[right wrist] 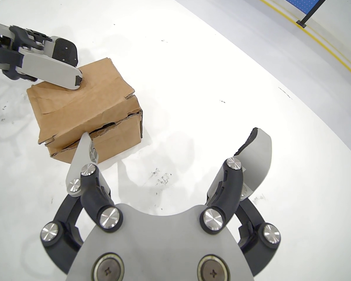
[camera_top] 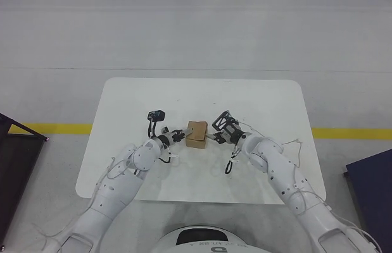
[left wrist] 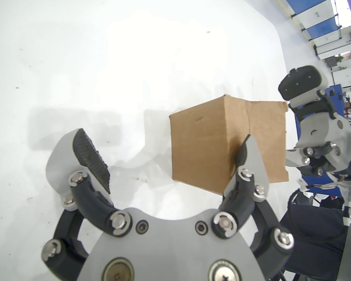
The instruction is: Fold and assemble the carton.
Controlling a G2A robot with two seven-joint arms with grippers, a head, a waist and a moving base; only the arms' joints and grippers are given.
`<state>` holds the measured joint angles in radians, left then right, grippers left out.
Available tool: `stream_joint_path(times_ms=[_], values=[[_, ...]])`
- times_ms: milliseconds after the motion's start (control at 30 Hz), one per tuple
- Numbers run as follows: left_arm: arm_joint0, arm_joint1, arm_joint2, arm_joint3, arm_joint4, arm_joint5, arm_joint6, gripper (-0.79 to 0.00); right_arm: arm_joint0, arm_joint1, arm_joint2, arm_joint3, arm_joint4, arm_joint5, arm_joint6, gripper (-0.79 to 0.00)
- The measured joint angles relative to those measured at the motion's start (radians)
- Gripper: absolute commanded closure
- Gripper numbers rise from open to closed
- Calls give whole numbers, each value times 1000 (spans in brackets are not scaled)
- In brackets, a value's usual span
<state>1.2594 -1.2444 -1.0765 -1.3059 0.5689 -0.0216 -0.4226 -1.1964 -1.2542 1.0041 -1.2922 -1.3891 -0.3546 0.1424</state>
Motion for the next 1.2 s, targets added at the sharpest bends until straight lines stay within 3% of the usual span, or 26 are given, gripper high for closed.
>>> stream_joint_path(times_ms=[767, 1200], values=[[-6, -7, 0, 23, 5, 8, 2, -785, 7, -6, -4, 22, -4, 3, -4, -785], [-8, -10, -2, 28, 8, 11, 3, -785, 13, -2, 60, 25, 66, 28, -26, -785]])
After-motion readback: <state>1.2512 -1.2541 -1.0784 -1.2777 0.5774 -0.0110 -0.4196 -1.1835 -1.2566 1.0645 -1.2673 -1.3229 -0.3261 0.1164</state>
